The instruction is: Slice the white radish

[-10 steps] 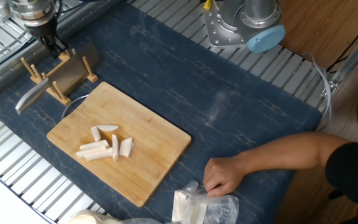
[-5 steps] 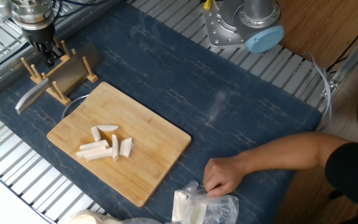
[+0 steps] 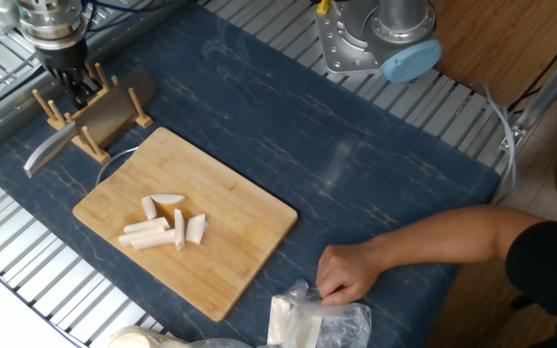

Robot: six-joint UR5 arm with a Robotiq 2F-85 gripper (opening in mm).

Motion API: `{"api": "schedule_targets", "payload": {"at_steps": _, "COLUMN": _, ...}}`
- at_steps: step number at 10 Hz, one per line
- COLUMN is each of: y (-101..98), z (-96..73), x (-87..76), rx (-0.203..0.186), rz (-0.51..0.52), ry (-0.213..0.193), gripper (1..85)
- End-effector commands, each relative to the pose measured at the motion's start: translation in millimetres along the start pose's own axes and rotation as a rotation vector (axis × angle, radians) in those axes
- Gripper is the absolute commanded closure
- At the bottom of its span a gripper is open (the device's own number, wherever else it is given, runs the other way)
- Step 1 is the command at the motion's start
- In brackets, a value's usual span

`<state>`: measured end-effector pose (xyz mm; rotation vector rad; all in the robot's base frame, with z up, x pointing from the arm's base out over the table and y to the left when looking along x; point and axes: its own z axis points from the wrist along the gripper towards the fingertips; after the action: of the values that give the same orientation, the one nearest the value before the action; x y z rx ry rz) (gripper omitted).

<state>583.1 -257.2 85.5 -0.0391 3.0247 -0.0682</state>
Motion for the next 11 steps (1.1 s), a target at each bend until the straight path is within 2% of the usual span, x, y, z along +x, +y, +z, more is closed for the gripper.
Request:
{"api": "schedule_targets", "payload": {"at_steps": 1, "y": 16.8, "z": -0.2, "x": -5.2, "rx": -0.052, "rz": 0.021, "ry": -0.001, "gripper": 84.7}}
{"api": "schedule_targets", "payload": {"at_steps": 5, "y": 30.2, "z": -5.8, "x": -7.4, "rx": -0.075, "rz": 0.043, "ry": 0.027, "gripper": 84.7}}
{"api": "schedule_targets", "payload": {"at_steps": 11, "y": 41.5, "z": -9.5, "x": -10.0, "rx": -0.086, "rz": 0.056, "ry": 0.037, "gripper": 84.7}}
